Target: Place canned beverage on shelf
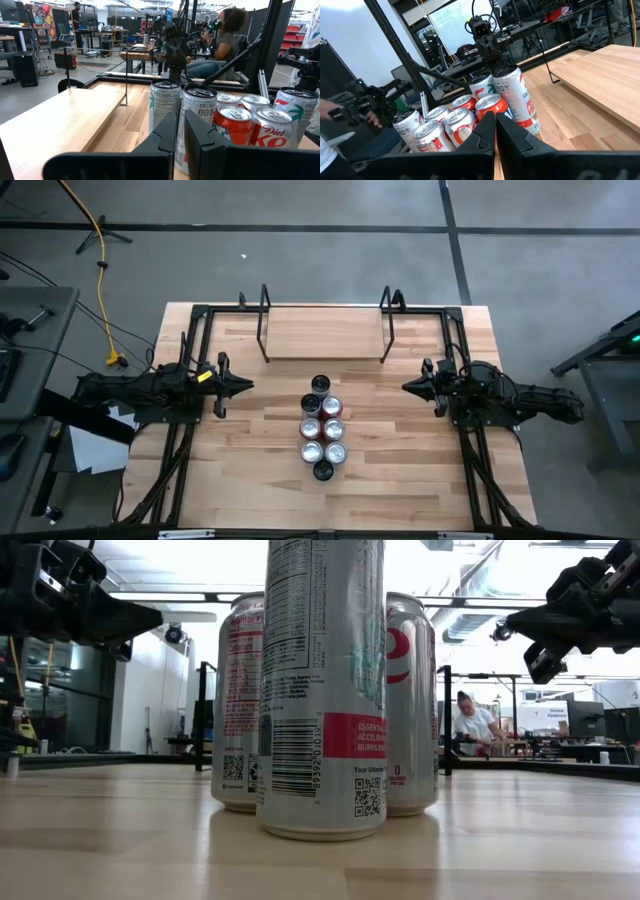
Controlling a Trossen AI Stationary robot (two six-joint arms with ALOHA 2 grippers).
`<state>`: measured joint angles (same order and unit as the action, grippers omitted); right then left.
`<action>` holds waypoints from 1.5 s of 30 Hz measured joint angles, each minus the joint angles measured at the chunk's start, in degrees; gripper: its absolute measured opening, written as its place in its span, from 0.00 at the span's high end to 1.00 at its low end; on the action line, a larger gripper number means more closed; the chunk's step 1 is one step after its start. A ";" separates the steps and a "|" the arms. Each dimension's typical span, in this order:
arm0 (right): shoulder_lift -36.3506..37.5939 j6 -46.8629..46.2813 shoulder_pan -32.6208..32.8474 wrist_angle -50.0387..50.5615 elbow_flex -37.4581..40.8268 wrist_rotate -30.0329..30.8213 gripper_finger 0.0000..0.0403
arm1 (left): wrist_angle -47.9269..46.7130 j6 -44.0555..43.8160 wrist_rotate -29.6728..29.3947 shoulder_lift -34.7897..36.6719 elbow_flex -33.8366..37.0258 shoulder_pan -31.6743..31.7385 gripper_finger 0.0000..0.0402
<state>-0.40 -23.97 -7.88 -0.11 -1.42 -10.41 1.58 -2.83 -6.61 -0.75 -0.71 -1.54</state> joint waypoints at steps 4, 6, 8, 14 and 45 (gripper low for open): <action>-0.02 0.00 0.00 0.00 -0.01 -0.01 1.00 | 1.04 -6.47 0.70 0.00 0.00 -0.04 1.00; -0.02 0.00 0.02 0.01 0.01 0.01 1.00 | 3.28 -15.08 2.40 0.00 0.00 -0.06 1.00; -0.02 0.00 0.01 -0.01 -0.01 0.00 1.00 | 6.10 -22.18 2.45 0.02 0.00 -0.06 1.00; 0.00 0.00 0.00 0.01 0.00 0.01 1.00 | 7.35 -29.50 2.34 0.01 -0.02 -0.05 1.00; -0.02 0.00 0.00 0.01 -0.01 -0.01 1.00 | 3.98 -24.76 -10.26 -0.09 -0.02 0.03 0.18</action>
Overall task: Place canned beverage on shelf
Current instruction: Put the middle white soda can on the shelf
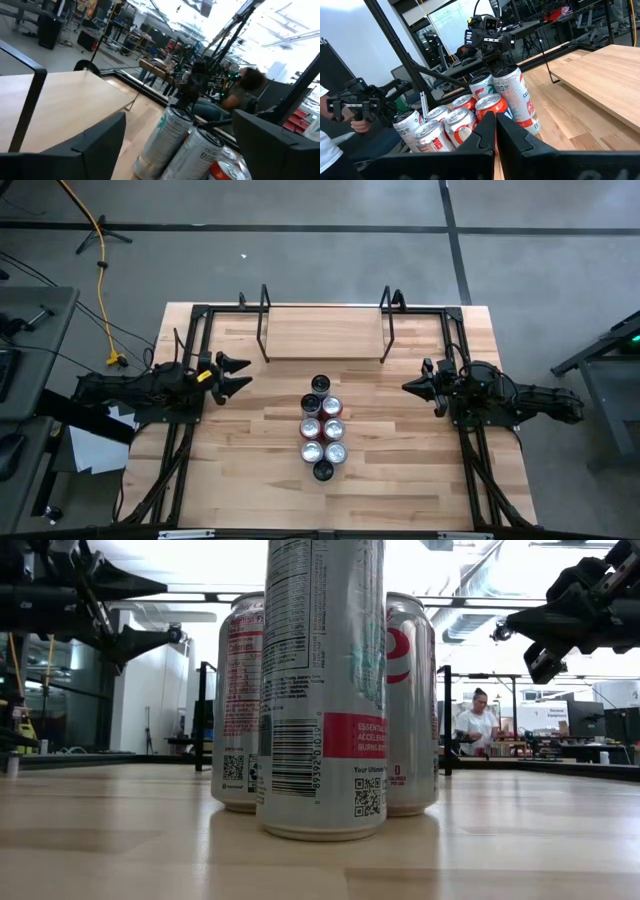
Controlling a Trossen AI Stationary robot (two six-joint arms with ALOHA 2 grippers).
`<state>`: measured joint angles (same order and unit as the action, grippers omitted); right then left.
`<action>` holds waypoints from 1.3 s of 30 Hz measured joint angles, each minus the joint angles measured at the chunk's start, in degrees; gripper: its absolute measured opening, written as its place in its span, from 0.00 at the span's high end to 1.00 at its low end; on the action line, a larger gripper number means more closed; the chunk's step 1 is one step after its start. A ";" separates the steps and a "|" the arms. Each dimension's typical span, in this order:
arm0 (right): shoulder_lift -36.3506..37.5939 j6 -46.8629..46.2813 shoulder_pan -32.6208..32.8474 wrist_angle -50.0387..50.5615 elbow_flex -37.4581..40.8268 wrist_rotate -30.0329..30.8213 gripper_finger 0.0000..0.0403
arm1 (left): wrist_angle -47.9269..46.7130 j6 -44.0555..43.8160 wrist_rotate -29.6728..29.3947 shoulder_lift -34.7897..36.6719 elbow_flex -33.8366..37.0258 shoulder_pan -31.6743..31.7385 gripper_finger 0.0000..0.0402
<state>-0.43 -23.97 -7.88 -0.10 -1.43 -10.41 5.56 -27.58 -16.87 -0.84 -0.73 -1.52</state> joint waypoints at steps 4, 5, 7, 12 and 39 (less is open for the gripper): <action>0.00 0.00 0.00 -0.01 0.01 0.02 1.00 | -0.47 -10.54 -0.98 -0.46 -0.51 0.06 0.17; 0.01 0.00 0.00 -0.02 0.00 0.01 1.00 | -1.35 -12.96 -1.19 -1.18 -1.38 0.11 0.17; 0.00 0.00 0.00 0.00 0.00 0.02 1.00 | -3.72 -15.90 -1.13 -3.62 -4.37 0.13 0.17; 0.01 0.00 0.01 0.00 0.01 0.01 1.00 | -10.34 -17.30 0.51 -16.95 -16.91 0.13 0.17; 0.02 0.00 0.02 0.00 0.02 0.01 1.00 | -60.20 -36.96 -0.52 -91.15 -82.52 -9.27 0.17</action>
<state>-0.40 -23.97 -7.86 -0.10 -1.41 -10.41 -54.63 -64.55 -17.39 -92.00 -83.25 -10.79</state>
